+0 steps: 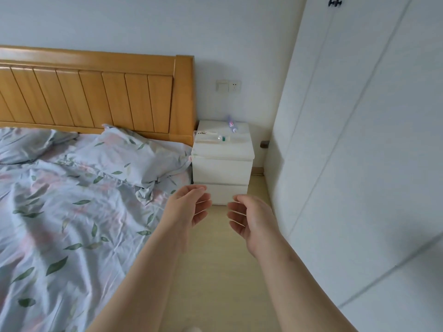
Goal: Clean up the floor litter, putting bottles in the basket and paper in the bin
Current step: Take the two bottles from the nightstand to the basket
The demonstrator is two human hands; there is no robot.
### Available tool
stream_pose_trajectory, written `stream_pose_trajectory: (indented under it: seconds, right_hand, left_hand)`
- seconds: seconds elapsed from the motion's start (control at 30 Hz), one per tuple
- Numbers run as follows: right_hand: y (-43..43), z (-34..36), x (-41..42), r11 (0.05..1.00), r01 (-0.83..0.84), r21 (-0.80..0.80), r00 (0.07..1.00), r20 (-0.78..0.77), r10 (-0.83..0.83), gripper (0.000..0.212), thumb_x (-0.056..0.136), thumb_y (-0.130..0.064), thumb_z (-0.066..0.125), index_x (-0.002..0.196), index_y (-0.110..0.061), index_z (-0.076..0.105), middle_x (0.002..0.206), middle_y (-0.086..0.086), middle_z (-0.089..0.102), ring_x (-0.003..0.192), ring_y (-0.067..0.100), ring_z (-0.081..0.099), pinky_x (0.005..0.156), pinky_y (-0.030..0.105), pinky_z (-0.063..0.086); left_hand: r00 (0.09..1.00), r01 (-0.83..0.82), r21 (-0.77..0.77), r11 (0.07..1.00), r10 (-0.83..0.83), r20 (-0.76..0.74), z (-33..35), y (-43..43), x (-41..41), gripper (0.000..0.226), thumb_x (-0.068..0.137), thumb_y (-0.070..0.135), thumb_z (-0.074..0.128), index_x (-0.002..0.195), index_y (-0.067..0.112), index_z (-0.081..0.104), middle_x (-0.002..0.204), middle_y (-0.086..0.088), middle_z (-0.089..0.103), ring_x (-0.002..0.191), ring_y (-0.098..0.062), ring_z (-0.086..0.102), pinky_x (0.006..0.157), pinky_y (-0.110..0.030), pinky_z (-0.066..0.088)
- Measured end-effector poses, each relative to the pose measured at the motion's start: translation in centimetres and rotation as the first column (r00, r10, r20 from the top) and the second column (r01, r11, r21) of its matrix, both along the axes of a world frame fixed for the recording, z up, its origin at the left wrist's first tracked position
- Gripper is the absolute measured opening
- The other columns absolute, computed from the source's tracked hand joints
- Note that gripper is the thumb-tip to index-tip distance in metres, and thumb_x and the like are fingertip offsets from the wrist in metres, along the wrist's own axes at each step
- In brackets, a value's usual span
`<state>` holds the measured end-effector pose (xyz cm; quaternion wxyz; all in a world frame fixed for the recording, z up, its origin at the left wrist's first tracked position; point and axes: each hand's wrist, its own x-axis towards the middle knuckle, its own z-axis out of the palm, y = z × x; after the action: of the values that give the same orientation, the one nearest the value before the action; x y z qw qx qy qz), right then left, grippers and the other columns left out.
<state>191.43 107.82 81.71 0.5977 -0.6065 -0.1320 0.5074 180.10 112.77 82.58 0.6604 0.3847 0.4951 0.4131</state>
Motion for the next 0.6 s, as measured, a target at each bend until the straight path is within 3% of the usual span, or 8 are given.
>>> stream_pose_trajectory:
  seconds: [0.33,0.6]
  right_hand:
    - [21.2,0.3,5.4,1.000,0.020,0.008,0.999,-0.025,-0.020,0.008,0.091,-0.014,0.053,0.089,-0.012,0.061,0.076,0.003,0.064,0.063,0.016,0.057,0.058,0.026,0.045]
    - [34.3,-2.9,15.0,0.995,0.074,-0.073,0.993,-0.086,-0.080,0.010,0.090,-0.013,0.053,0.086,-0.013,0.061,0.076,0.003,0.065,0.064,0.017,0.058,0.059,0.026,0.046]
  left_hand:
    - [0.997,0.059,0.000,0.998,-0.059,-0.054,0.3,21.4,5.8,0.011,0.094,0.011,0.051,0.090,0.014,0.061,0.082,-0.003,0.063,0.078,-0.016,0.061,0.077,-0.029,0.049]
    - [0.995,0.046,-0.039,0.998,-0.049,-0.084,-2.0,34.8,13.5,0.013,0.095,0.012,0.050,0.099,0.012,0.063,0.087,-0.004,0.064,0.083,-0.016,0.063,0.080,-0.031,0.051]
